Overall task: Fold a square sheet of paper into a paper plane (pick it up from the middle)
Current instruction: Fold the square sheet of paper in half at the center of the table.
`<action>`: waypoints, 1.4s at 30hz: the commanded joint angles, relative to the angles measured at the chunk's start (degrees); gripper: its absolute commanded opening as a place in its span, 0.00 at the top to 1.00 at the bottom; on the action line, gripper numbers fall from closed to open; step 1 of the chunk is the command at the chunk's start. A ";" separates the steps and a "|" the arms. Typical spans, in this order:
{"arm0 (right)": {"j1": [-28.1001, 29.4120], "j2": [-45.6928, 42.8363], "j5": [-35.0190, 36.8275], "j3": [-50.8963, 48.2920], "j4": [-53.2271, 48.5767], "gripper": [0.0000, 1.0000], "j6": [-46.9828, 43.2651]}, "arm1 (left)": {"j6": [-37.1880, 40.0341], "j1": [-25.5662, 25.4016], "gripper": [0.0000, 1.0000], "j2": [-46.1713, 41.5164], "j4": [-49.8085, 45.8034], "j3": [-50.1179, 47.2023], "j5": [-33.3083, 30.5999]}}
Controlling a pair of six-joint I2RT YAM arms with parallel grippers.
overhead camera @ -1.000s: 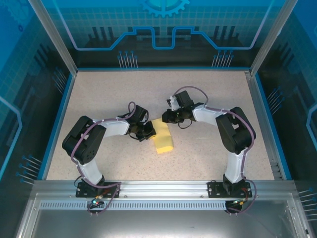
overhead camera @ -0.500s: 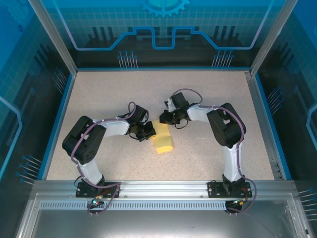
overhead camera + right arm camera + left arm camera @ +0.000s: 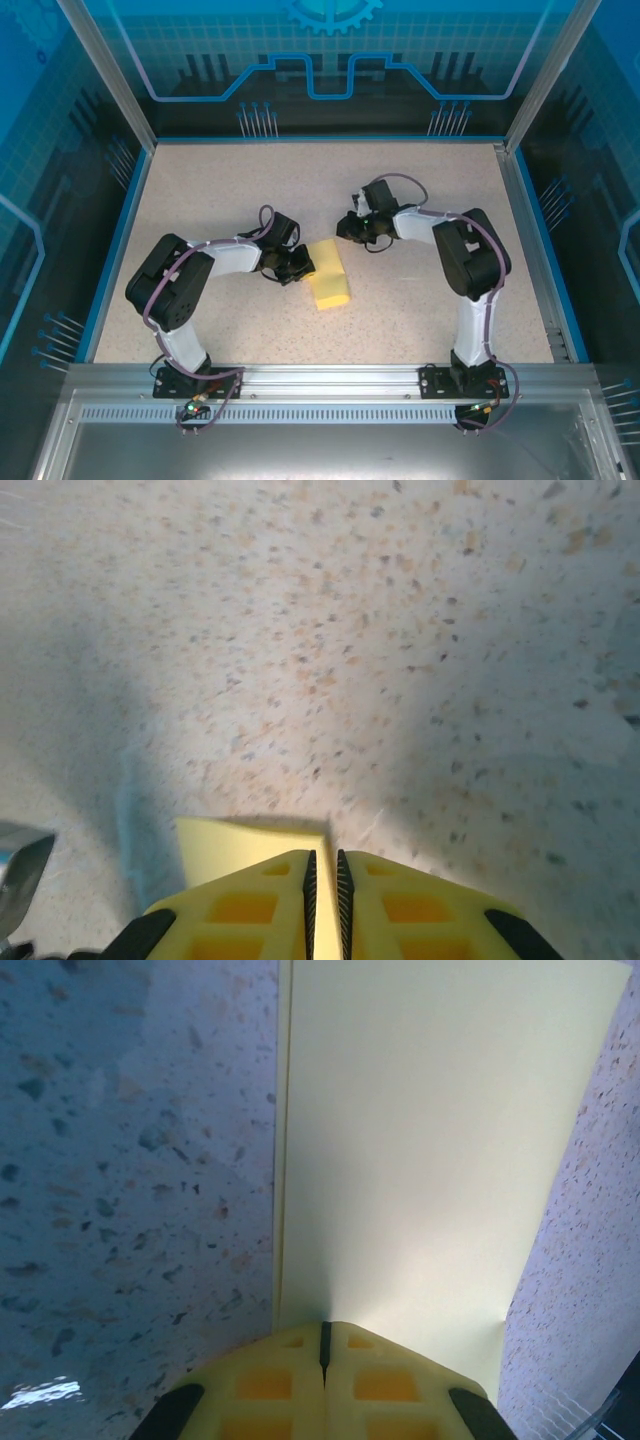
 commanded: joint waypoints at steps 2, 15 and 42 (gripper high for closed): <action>4.45 -6.95 -1.13 -2.33 -4.83 0.83 -6.19 | 0.80 -0.94 1.00 2.63 -7.87 -2.44 -3.00; 9.73 -1.60 -8.30 -5.07 -8.80 0.85 -9.61 | 0.95 -0.93 1.00 2.29 -8.00 -2.53 -3.31; 5.59 -12.57 -10.13 -21.74 -12.57 0.84 -16.22 | 0.42 -0.95 1.00 2.45 -8.57 -2.23 -4.17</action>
